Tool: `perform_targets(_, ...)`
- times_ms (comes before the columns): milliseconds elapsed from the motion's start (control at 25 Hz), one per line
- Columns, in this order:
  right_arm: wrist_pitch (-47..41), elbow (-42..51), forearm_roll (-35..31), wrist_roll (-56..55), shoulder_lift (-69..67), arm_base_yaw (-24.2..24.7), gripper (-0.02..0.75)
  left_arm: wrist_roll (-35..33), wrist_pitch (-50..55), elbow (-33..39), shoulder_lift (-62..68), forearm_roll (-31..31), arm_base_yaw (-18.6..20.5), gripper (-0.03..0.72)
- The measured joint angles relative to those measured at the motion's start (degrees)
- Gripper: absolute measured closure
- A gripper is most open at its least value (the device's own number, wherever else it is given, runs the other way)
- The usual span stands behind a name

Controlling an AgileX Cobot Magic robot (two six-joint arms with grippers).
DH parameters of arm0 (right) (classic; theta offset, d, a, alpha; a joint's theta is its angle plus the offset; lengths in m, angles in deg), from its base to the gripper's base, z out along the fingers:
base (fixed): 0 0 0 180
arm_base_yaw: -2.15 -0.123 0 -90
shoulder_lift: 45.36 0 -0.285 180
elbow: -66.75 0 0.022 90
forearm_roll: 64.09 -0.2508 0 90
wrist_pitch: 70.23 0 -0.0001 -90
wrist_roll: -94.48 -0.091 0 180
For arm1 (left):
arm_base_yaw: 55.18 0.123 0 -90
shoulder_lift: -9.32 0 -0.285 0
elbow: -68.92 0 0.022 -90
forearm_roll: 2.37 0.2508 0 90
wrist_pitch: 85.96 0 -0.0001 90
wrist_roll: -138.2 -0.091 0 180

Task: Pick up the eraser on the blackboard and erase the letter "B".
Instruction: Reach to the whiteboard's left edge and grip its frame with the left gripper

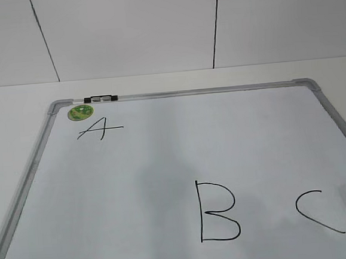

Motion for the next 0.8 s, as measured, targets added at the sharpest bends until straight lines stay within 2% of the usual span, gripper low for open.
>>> perform_targets(480, 0.00, 0.00, 0.00, -0.13, 0.00, 0.00, 0.460, 0.00, 0.00, 0.00, 0.00, 0.00, 0.00, 0.516)
perform_targets(800, -0.40, -0.22, -0.24, -6.10, -4.57, 0.00, 0.460, 0.00, 0.00, 0.00, 0.00, 0.00, 0.00, 0.516)
